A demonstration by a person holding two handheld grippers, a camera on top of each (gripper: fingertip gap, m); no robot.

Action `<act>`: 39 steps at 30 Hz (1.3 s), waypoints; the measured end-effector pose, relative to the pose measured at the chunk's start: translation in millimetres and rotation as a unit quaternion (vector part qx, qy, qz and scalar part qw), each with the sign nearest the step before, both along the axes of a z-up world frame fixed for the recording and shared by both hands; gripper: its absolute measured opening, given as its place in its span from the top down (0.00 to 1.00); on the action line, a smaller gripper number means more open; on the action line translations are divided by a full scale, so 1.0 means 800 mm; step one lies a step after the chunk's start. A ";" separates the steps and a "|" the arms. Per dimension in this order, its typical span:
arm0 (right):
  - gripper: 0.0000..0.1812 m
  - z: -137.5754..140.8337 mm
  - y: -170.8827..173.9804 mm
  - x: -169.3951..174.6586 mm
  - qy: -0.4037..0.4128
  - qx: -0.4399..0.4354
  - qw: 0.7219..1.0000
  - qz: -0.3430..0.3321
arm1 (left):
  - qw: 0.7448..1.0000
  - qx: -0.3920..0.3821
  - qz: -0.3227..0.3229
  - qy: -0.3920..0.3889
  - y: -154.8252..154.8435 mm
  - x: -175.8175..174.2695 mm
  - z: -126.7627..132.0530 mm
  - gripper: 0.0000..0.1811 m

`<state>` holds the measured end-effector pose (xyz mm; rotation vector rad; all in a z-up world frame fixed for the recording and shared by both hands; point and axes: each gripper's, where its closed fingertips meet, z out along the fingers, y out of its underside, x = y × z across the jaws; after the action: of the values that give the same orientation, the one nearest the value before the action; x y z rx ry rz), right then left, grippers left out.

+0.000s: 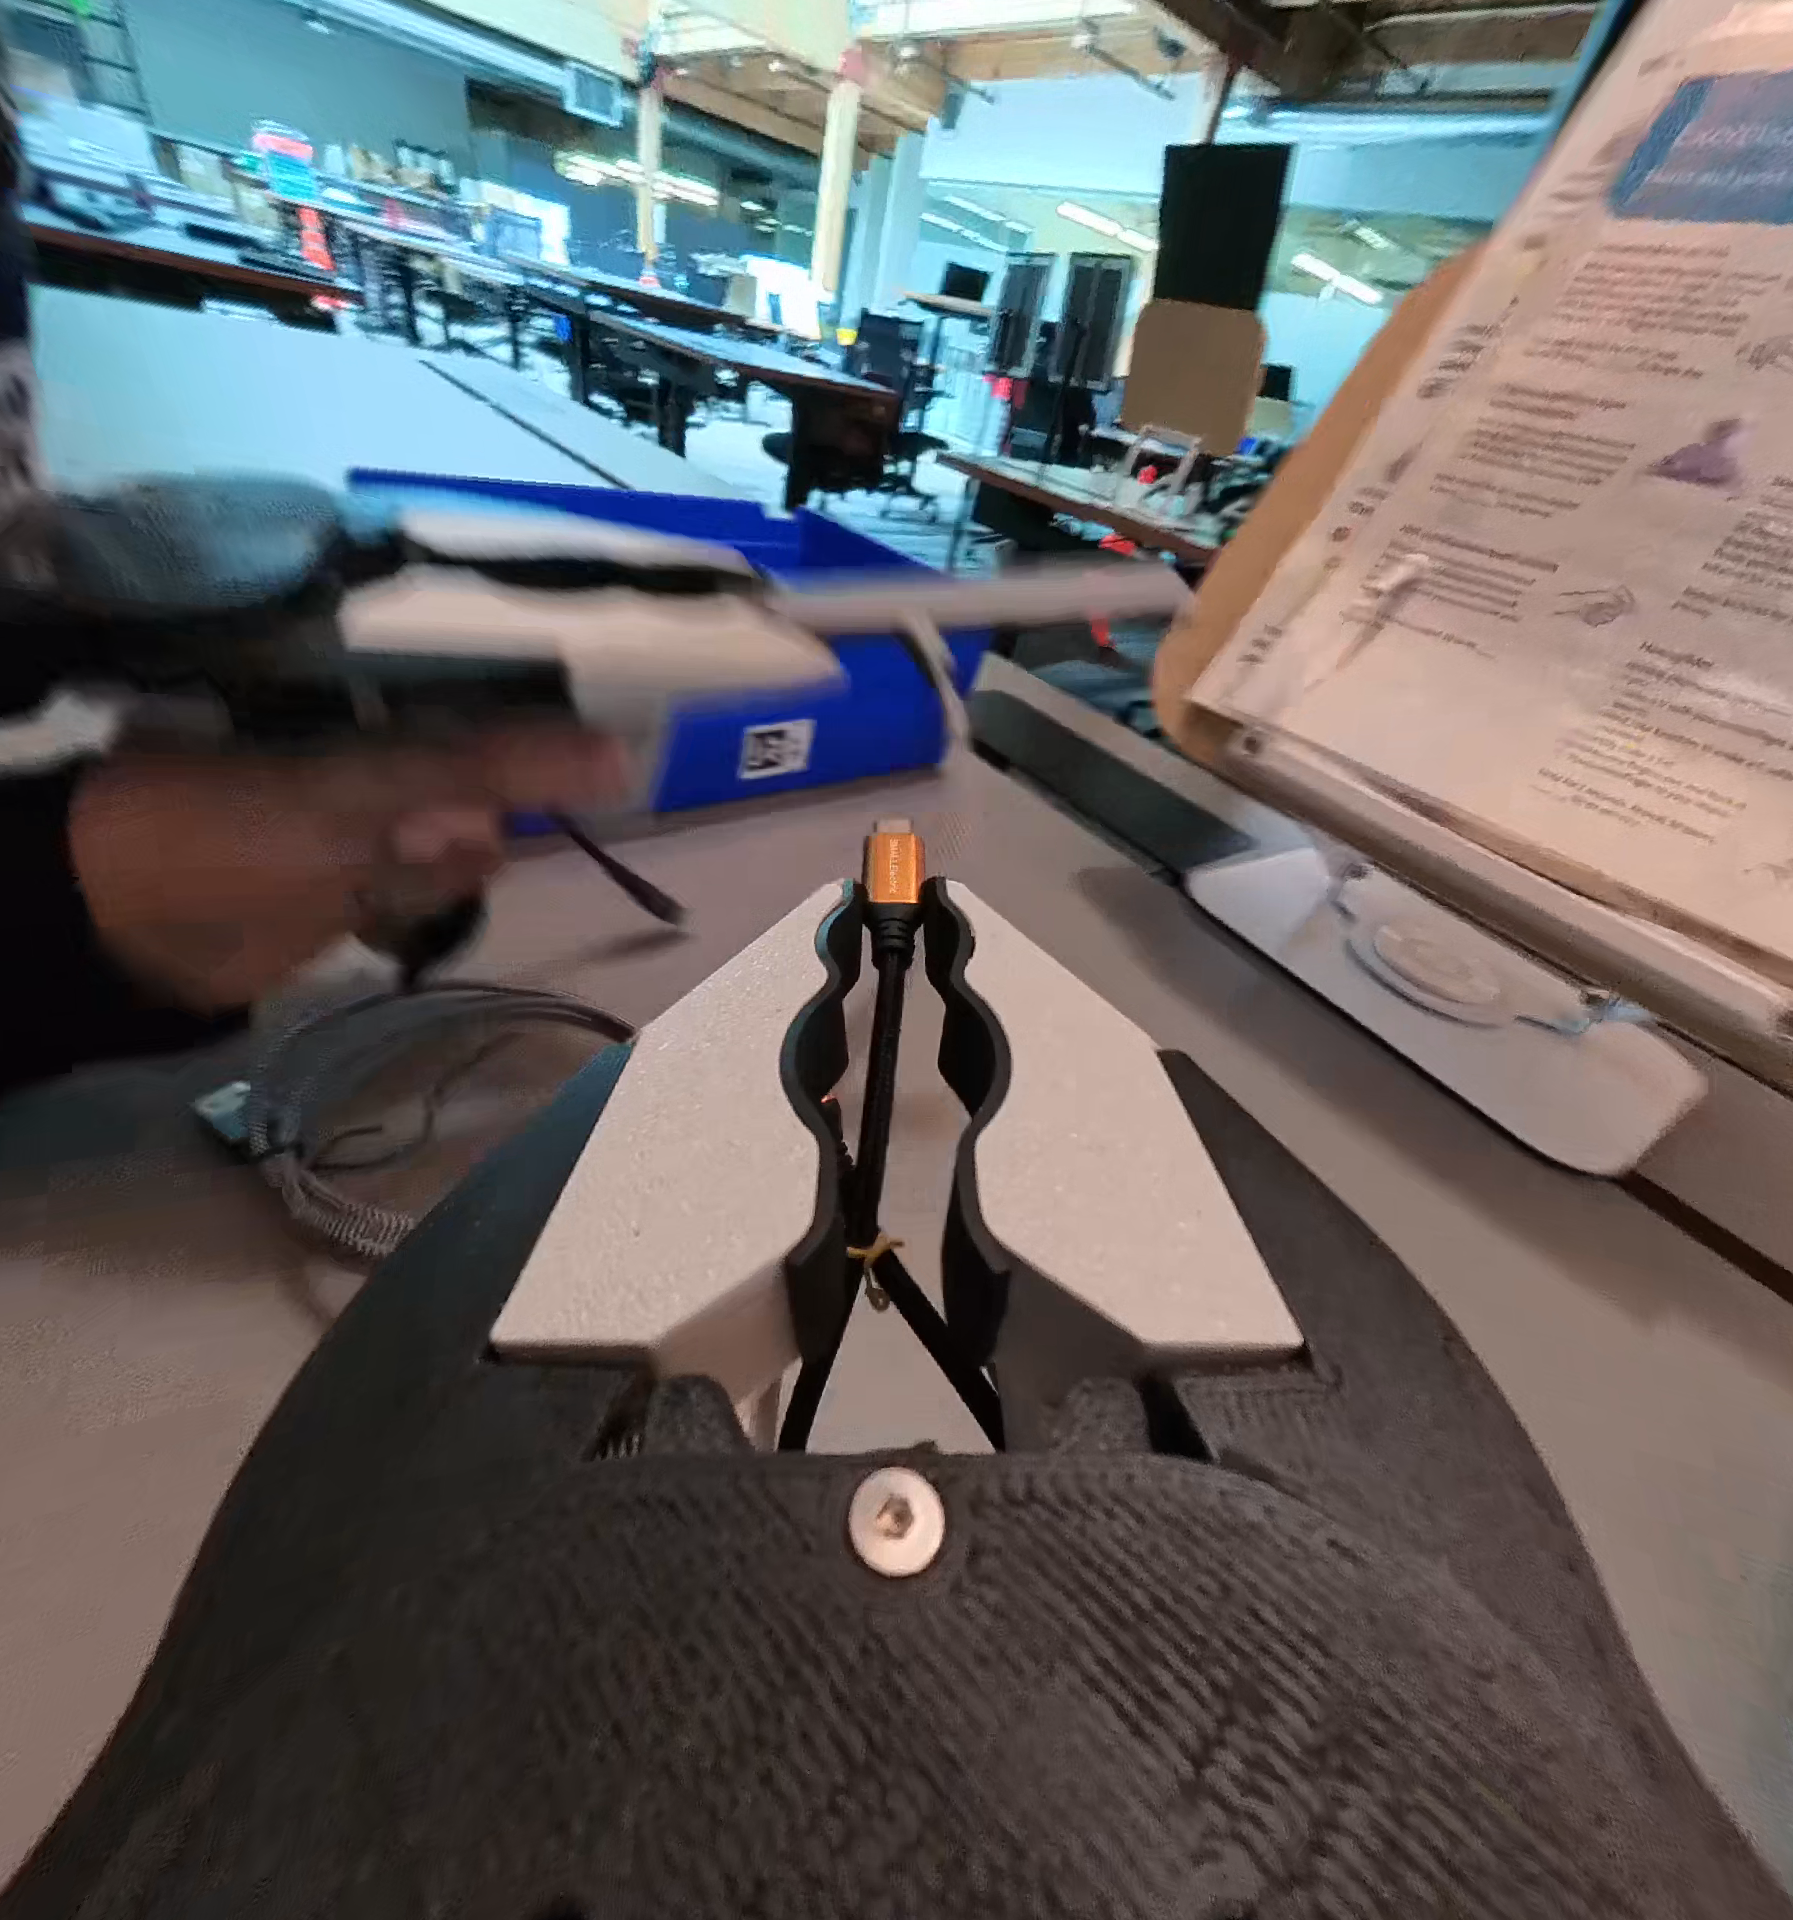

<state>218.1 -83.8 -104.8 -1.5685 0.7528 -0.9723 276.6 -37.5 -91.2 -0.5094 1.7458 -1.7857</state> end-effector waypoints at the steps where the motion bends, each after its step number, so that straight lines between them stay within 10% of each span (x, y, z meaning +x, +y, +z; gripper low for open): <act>1: 0.94 0.003 -0.019 -0.002 -0.012 0.009 1.000 -0.019 | 0.998 -0.048 0.025 0.025 0.032 0.022 0.015 0.88; 9: 0.94 0.101 -0.045 -0.069 -0.173 0.152 0.969 0.083 | 0.999 -0.031 -0.035 -0.022 0.009 -0.012 0.025 0.88; 14: 0.94 0.139 -0.188 -0.107 -0.210 0.033 0.965 -0.154 | 0.999 0.003 -0.027 -0.017 0.014 -0.005 0.012 0.88; 23: 0.94 0.002 -0.305 -0.088 0.090 -0.192 0.973 -0.086 | 0.997 0.010 -0.074 0.009 0.000 -0.015 0.007 0.88; 26: 0.61 -0.017 -0.322 -0.082 0.116 -0.215 0.961 -0.130 | 0.997 0.017 -0.077 0.005 -0.002 -0.017 0.005 0.88; 32: 0.59 0.090 -0.223 -0.094 -0.075 -0.056 0.990 -0.102 | 0.995 0.025 -0.091 0.018 -0.007 -0.020 -0.002 0.88; 39: 0.56 0.046 -0.035 -0.021 -0.079 0.057 0.995 -0.015 | 0.991 0.062 -0.117 0.017 -0.022 -0.036 -0.015 0.88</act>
<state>201.3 -112.1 -67.8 -1.3675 0.7108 -1.0446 247.7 -55.4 -102.8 -0.2948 1.9946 -1.8169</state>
